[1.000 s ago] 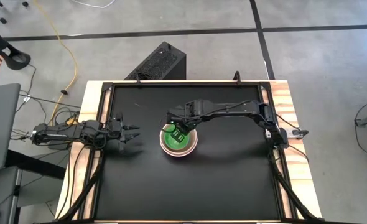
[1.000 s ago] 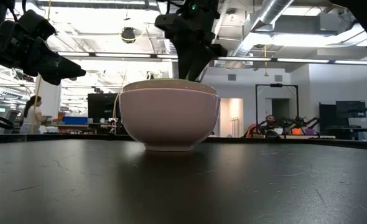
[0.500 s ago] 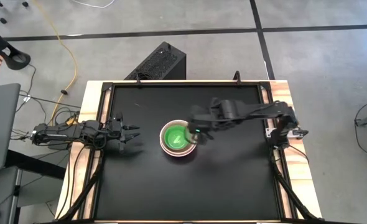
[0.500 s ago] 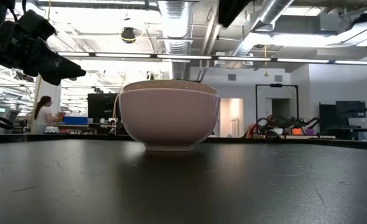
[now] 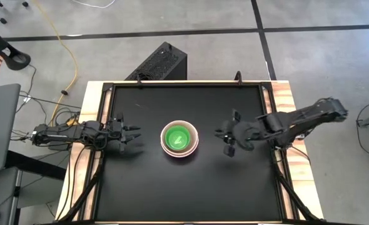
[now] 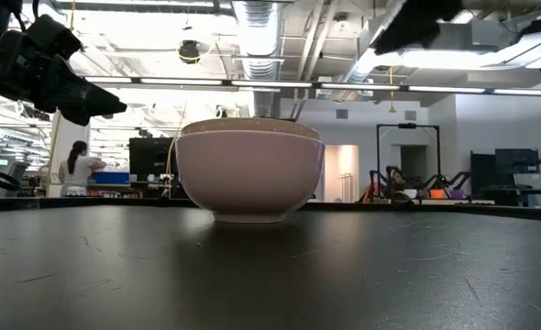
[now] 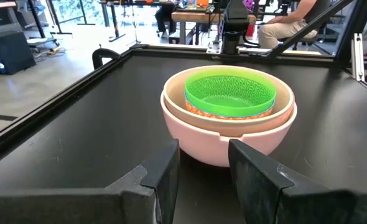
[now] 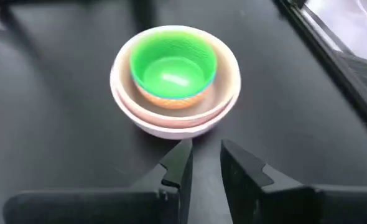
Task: Nest bowls inside each other
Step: Return to Home Position
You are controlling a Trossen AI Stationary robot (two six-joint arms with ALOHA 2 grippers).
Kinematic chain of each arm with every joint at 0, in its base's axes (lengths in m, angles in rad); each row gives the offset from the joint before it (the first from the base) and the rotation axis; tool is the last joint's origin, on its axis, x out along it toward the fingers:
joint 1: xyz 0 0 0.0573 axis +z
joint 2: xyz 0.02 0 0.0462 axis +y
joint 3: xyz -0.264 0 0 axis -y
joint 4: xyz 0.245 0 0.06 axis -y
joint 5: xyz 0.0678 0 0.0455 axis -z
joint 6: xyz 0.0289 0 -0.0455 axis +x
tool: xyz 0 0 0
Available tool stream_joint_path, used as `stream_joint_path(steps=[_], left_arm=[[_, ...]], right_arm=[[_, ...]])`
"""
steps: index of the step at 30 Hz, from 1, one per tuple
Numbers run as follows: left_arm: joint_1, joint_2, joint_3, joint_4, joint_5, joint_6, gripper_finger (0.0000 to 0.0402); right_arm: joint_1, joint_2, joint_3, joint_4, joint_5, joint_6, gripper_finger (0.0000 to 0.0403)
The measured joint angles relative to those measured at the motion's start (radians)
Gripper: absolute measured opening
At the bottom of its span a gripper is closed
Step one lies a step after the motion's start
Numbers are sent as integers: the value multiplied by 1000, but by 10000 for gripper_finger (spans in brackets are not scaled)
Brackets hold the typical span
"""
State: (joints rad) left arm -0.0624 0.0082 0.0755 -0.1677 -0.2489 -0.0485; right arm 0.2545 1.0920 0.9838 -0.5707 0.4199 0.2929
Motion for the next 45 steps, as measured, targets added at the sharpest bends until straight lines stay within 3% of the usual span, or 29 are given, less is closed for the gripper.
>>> stream_joint_path(steps=[10, 16, 32, 39, 45], left_arm=[[0, 0, 0, 0, 0, 0, 128], [0, 0, 0, 0, 0, 0, 128], [0, 0, 0, 0, 0, 0, 128], [0, 0, 0, 0, -1, 0, 128], [0, 0, 0, 0, -1, 0, 128]], right_arm=[[-98, -364, -564, 594, -73, -67, 99], [-176, -468, -763, 832, -238, -66, 99], [-217, -705, -974, 851, -243, -92, 92], [-228, -801, -976, 807, -292, -156, 90], [-238, -803, -976, 809, -240, -170, 90]])
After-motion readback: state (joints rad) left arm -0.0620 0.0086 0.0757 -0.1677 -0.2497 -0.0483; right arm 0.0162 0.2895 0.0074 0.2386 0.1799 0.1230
